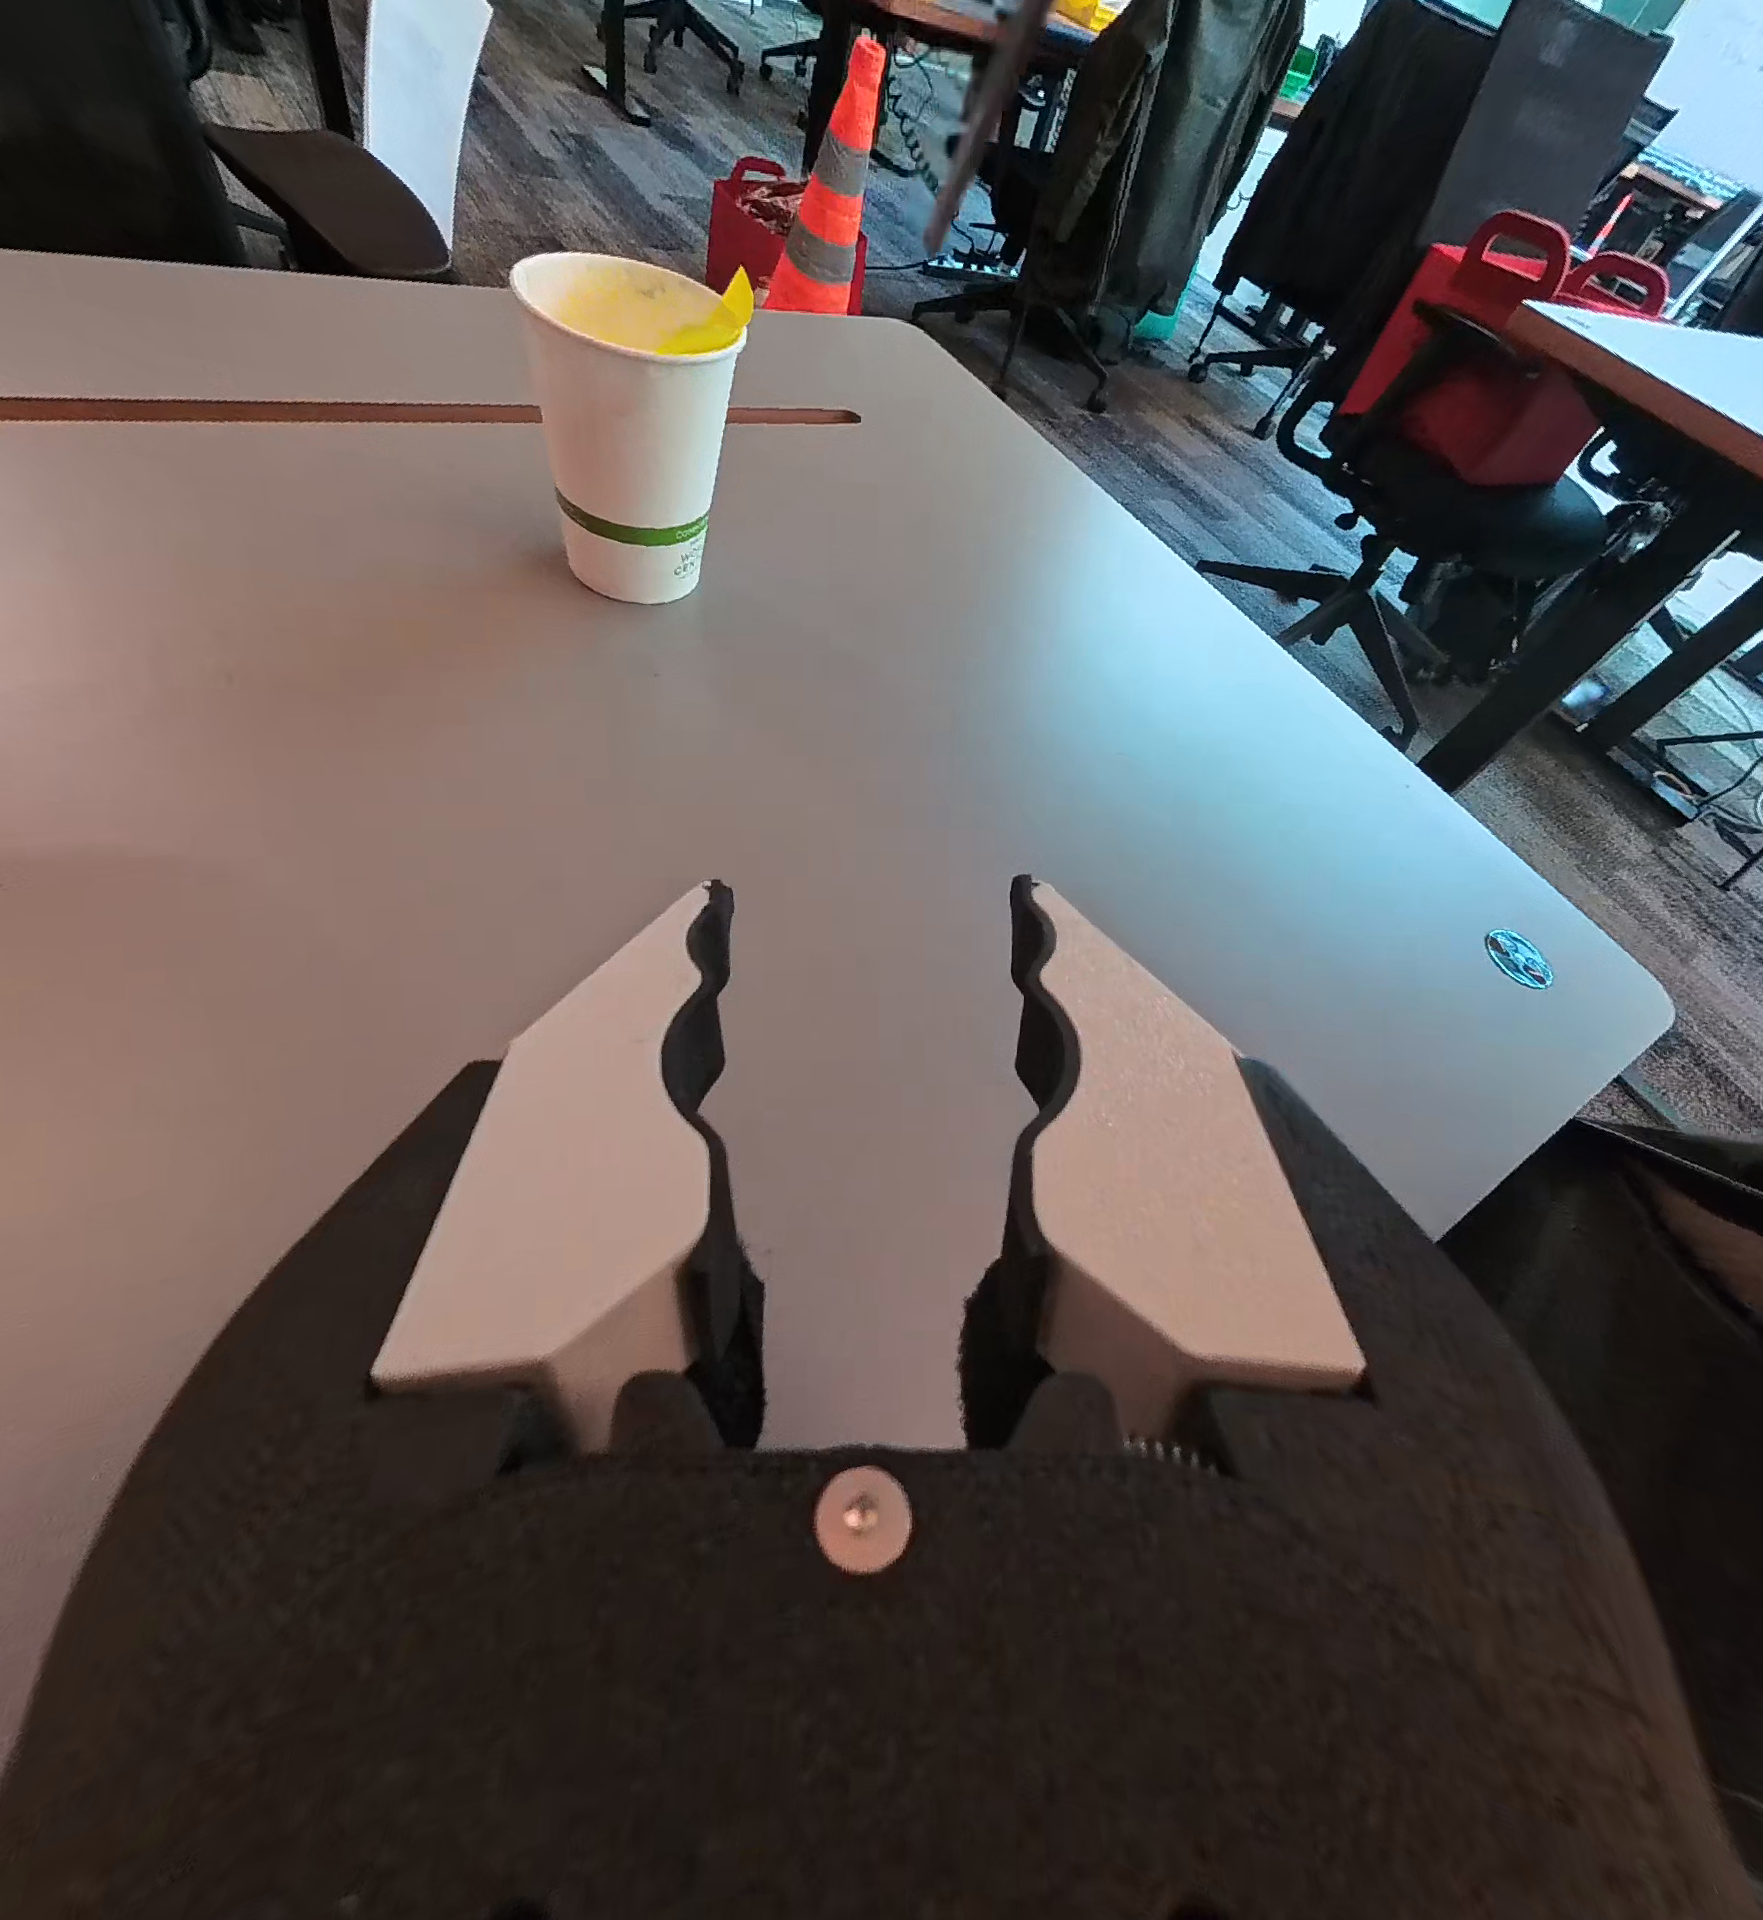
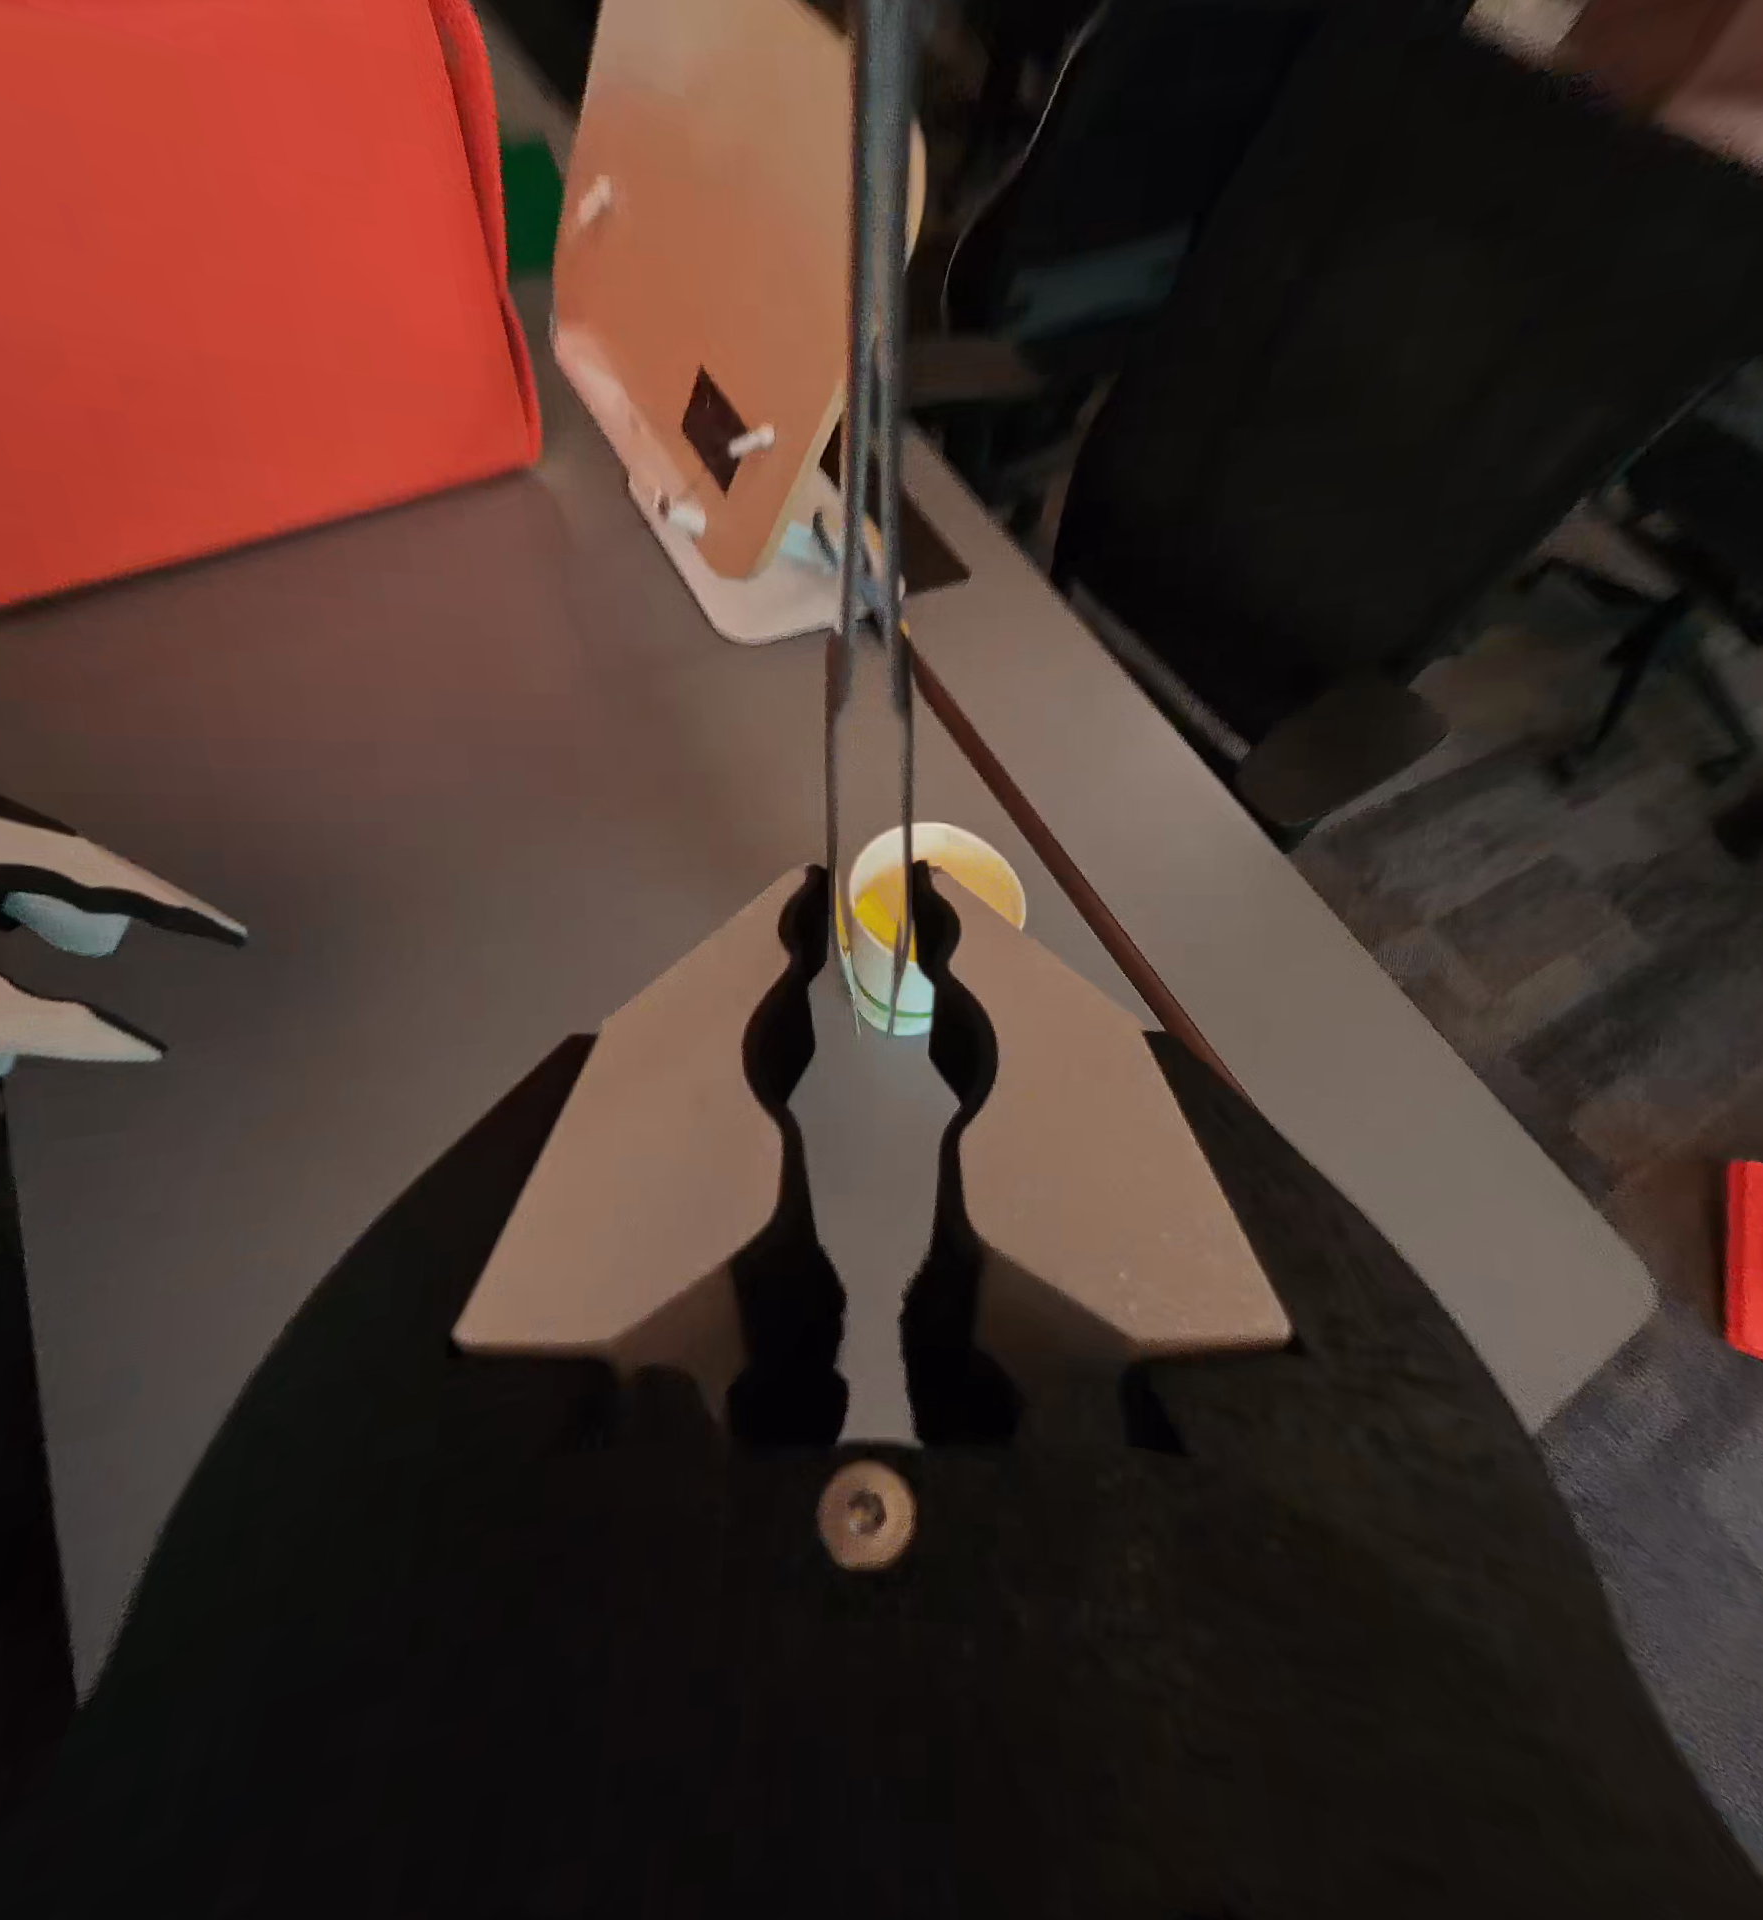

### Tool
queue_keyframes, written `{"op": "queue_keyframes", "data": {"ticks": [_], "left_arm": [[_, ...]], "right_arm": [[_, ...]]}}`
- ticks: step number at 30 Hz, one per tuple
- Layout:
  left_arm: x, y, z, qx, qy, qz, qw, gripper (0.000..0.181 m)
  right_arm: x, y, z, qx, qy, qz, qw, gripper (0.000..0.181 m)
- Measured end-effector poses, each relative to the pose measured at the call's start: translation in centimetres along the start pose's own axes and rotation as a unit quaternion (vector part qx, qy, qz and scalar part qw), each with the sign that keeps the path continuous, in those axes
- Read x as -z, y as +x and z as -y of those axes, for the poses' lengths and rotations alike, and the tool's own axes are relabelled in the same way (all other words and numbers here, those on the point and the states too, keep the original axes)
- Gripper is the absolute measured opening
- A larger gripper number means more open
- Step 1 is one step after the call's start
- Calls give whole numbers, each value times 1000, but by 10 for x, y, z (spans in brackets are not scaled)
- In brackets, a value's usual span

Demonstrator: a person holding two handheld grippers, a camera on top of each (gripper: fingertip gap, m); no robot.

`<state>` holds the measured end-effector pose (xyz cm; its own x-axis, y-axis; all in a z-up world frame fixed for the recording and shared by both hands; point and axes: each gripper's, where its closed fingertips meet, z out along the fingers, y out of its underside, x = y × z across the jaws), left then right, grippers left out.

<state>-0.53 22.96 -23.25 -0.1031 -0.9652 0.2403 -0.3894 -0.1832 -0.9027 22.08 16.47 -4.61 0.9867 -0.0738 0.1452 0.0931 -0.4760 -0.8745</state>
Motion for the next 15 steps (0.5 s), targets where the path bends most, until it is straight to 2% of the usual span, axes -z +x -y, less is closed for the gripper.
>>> {"op": "queue_keyframes", "data": {"ticks": [4, 7, 11, 15], "left_arm": [[-2, 4, -2, -9, -4, 0, 1000, 54], [-2, 6, -3, -19, -5, 4, 1000, 54], [0, 8, -2, -31, -5, 12, 999, 54], [0, 13, -2, -46, -5, 13, 999, 54]], "right_arm": [[23, -34, -59, -69, 95, -5, 993, 15], [35, -52, -89, -123, 173, -5, 977, 14], [56, -78, -108, -130, 268, 7, 955, 15], [63, -97, -112, -104, 278, 20, 955, 14]]}}
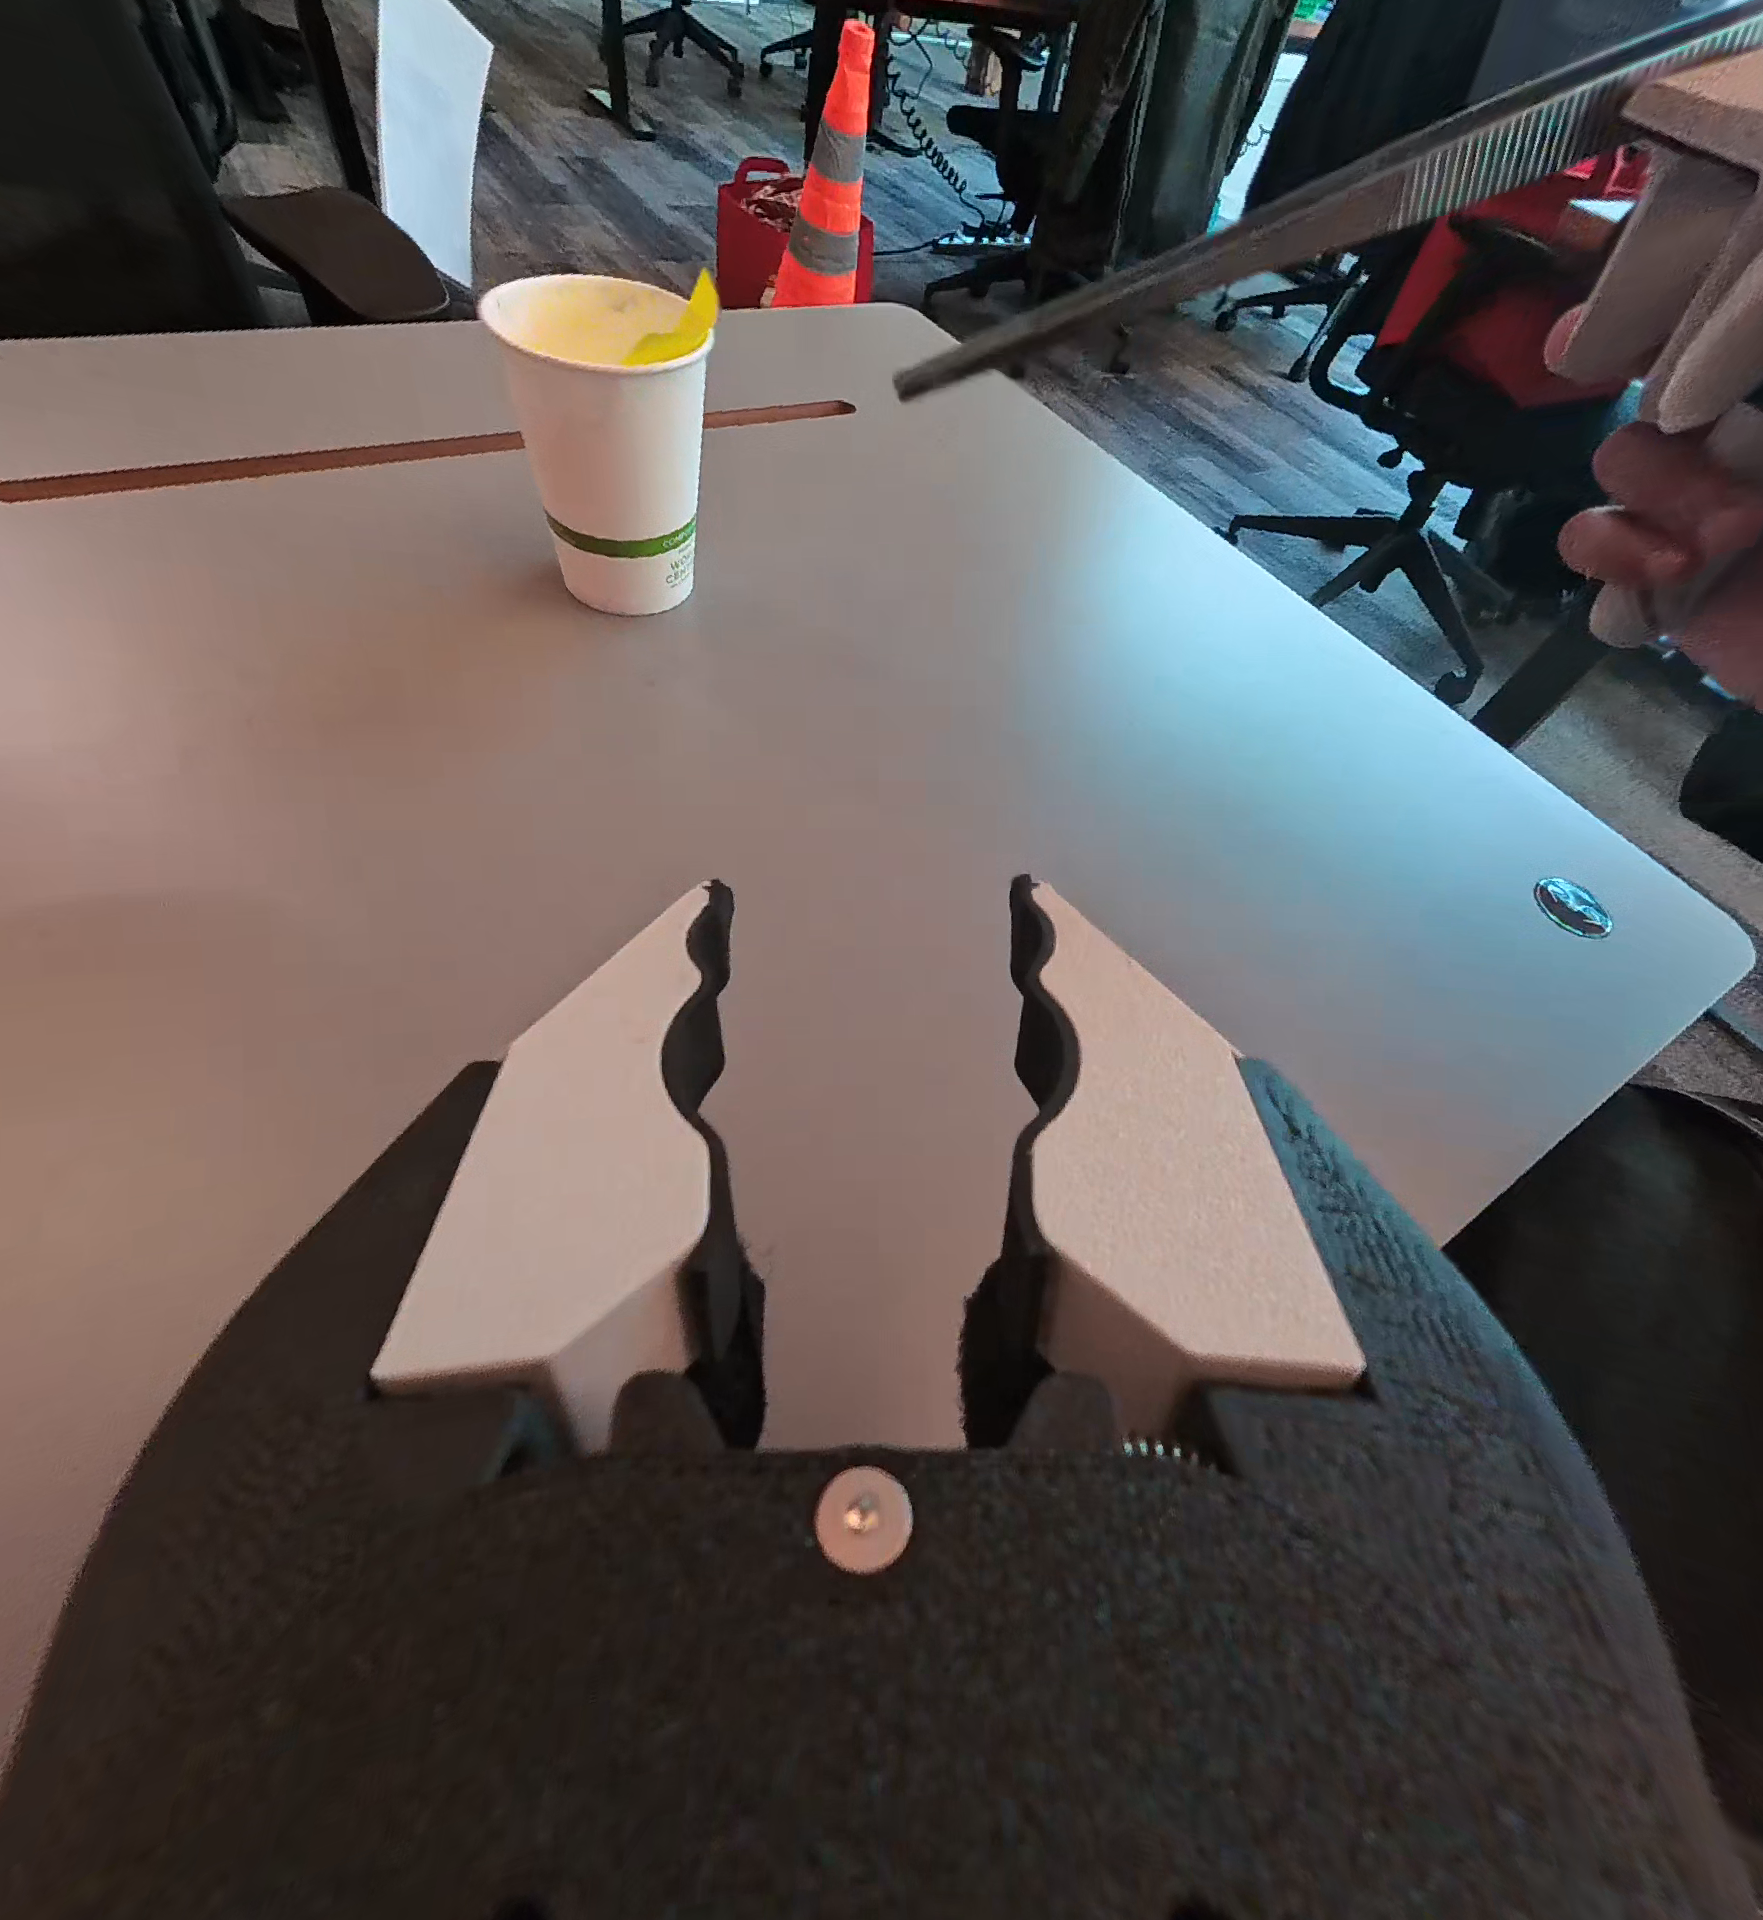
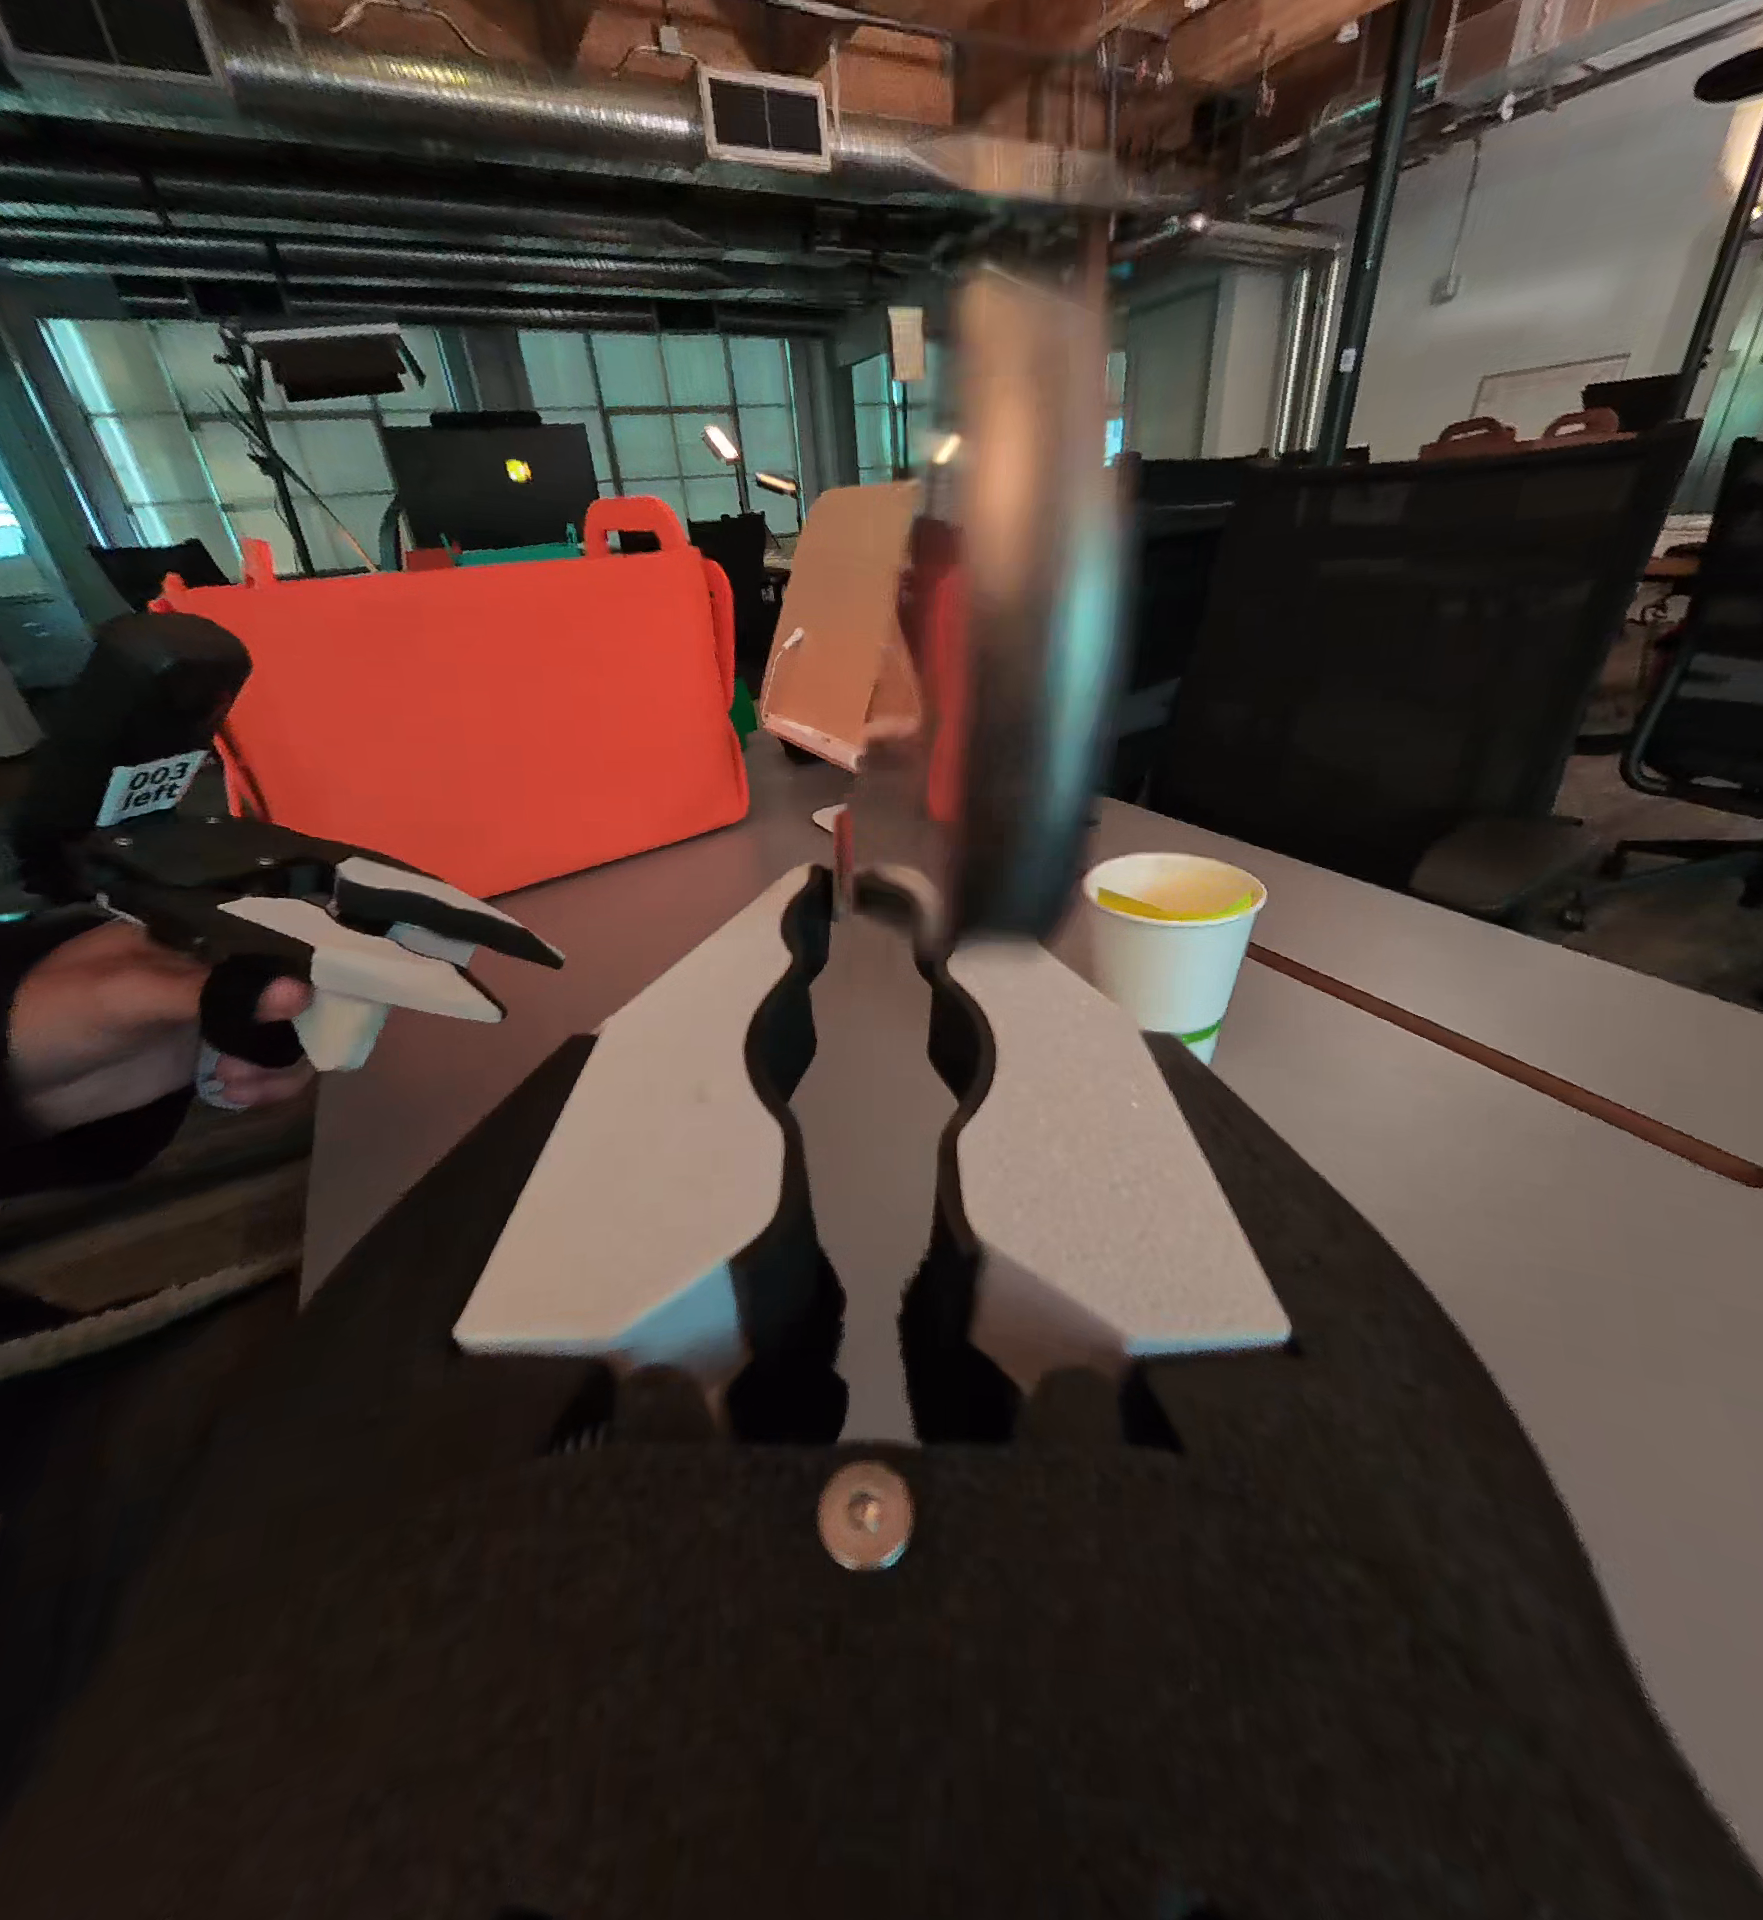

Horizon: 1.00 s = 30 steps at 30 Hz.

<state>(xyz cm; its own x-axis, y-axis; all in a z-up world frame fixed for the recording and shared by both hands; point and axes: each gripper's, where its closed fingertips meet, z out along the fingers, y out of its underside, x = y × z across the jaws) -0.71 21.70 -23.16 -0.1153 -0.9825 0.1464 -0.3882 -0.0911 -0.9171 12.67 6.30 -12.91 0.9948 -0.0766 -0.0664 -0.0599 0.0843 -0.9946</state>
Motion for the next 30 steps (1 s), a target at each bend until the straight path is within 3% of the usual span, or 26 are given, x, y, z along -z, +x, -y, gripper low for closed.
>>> {"op": "queue_keyframes", "data": {"ticks": [8, 11, 14, 17, 20, 24, 28, 29, 30], "left_arm": [[8, 43, 31, -69, 96, -105, 987, 55], [13, 65, 51, -86, 117, -174, 974, 55], [5, 83, 65, -173, 23, -220, 960, 54], [-8, 91, 82, -264, -49, -250, 930, 55], [-25, 99, 78, -320, -134, -302, 888, 55], [-52, 110, 73, -355, -181, -335, 854, 54], [-67, 119, 61, -352, -218, -363, 835, 33], [-67, 121, 59, -353, -222, -375, 828, 16], [-70, 119, 59, -351, -224, -372, 830, 16]], "right_arm": [[-13, -38, -7, 25, 0, 72, 997, 14], [-16, -46, -10, 35, -2, 84, 996, 14], [-18, -54, -18, 59, -25, 102, 993, 14], [-19, -57, -23, 64, -36, 108, 991, 14], [-19, -60, -24, 56, -37, 122, 990, 14], [-19, -61, -29, 56, -48, 132, 988, 14], [-19, -62, -35, 44, -60, 145, 987, 15], [-20, -61, -38, 40, -64, 143, 987, 13], [-20, -58, -40, 38, -67, 137, 988, 13]]}}
